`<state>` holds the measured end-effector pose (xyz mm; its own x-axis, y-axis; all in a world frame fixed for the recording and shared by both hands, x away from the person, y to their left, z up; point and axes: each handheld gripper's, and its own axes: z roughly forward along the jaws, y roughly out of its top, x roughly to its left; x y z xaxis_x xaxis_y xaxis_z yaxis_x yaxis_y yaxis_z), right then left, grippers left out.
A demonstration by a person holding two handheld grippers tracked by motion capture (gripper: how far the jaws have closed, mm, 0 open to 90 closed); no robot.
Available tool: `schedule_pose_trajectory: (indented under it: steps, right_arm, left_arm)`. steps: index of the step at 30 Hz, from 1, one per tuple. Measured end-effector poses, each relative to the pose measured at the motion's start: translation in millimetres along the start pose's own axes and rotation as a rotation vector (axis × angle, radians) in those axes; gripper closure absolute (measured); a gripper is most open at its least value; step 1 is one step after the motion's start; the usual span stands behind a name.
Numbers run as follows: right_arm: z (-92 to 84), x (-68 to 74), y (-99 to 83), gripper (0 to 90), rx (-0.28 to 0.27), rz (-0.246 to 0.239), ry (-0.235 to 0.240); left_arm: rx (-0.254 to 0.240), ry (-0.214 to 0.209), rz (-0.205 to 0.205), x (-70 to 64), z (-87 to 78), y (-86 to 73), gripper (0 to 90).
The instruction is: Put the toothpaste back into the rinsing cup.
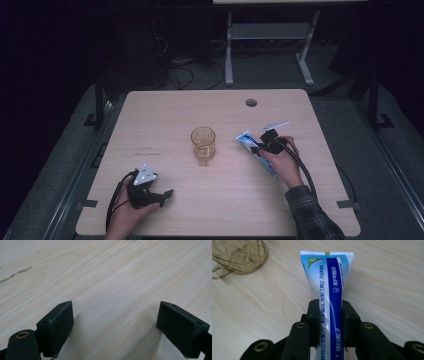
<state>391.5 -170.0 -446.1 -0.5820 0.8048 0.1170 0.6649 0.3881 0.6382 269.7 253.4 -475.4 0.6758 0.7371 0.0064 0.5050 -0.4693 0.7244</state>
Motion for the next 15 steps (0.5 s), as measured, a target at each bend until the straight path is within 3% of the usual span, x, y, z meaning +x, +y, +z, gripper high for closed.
schedule_pose_trajectory:
  steps: [15]
  right_arm:
    - [-24.2,-7.5,-1.7,72.4,-0.138,0.048,0.049]
  left_arm:
    - [0.0,-0.001,0.0,-0.1,0.0,0.0,13.3]
